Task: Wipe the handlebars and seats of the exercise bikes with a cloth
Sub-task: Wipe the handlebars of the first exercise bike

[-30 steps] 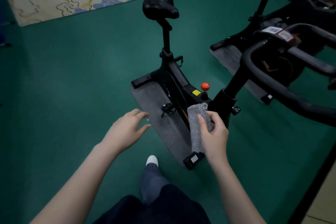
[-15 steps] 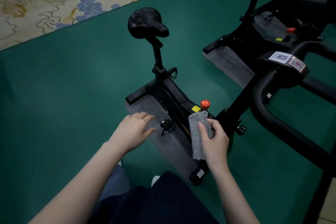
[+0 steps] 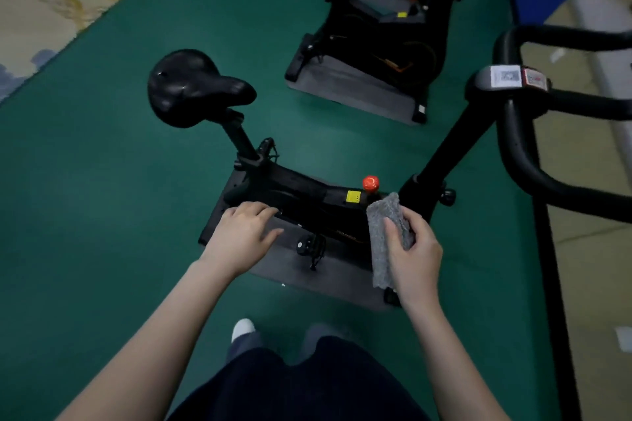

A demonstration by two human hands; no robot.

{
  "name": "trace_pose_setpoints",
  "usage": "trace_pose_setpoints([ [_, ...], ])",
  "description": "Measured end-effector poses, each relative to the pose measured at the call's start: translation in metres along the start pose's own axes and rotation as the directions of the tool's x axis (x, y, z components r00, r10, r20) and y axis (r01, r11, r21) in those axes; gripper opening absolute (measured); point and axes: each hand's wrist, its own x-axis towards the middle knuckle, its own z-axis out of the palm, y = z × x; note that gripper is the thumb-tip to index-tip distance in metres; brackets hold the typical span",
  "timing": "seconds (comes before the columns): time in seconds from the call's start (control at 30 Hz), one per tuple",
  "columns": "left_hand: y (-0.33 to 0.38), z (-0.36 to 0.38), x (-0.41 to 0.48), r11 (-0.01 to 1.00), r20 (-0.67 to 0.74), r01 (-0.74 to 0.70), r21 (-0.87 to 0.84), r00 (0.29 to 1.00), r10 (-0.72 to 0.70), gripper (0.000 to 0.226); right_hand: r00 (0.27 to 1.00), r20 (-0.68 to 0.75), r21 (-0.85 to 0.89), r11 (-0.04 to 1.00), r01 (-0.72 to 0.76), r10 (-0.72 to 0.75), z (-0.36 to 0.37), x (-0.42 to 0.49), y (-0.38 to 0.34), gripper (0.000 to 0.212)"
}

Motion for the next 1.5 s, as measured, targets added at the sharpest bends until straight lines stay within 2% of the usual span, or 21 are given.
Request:
trace_pose_setpoints([
  [0.27, -0.017, -0.02, 0.059, 0.978, 0.051, -0.206, -0.022, 0.977, 0.207, 0.047, 0.97, -0.234, -0.011, 0.998, -0.064, 0.06, 0.007, -0.016, -0.019, 0.016],
  [0.43, 0.016, -0.03, 0.112, 0.934, 0.044, -0.353, -0.058, 0.933, 0.356, 0.047, 0.93, -0.361, -0.019, 0.996, -0.088, 0.075, 0.003, 0.008, -0.018, 0.016],
  [0.67, 0.069, -0.052, 0.179, 0.862, 0.008, -0.502, -0.064, 0.864, 0.504, 0.046, 0.892, -0.443, 0.015, 0.995, -0.096, 0.093, 0.003, 0.06, -0.028, 0.02],
  [0.83, 0.092, -0.069, 0.211, 0.798, -0.004, -0.596, -0.09, 0.801, 0.598, 0.047, 0.868, -0.486, 0.008, 0.994, -0.112, 0.102, 0.003, 0.084, -0.038, 0.025],
  [1.0, 0.114, -0.08, 0.253, 0.696, 0.01, -0.711, -0.101, 0.699, 0.715, 0.047, 0.818, -0.564, -0.019, 0.989, -0.145, 0.109, 0.011, 0.103, -0.048, 0.028],
  [1.1, 0.128, -0.088, 0.28, 0.6, -0.015, -0.79, -0.124, 0.606, 0.795, 0.047, 0.753, -0.652, -0.057, 0.984, -0.17, 0.093, 0.016, 0.115, -0.058, 0.029],
  [1.23, 0.149, -0.104, 0.313, 0.441, -0.075, -0.882, -0.169, 0.457, 0.886, 0.046, 0.592, -0.801, -0.068, 0.969, -0.239, 0.09, 0.021, 0.134, -0.08, 0.028],
  [1.43, 0.18, -0.124, 0.353, 0.215, -0.219, -0.953, -0.216, 0.262, 0.94, 0.042, 0.309, -0.943, -0.237, 0.899, -0.368, -0.122, 0.006, 0.172, -0.106, 0.027],
  [1.5, 0.193, -0.126, 0.359, 0.155, -0.254, -0.963, -0.22, 0.21, 0.944, 0.04, 0.251, -0.953, -0.264, 0.867, -0.422, -0.168, -0.005, 0.191, -0.109, 0.025],
])
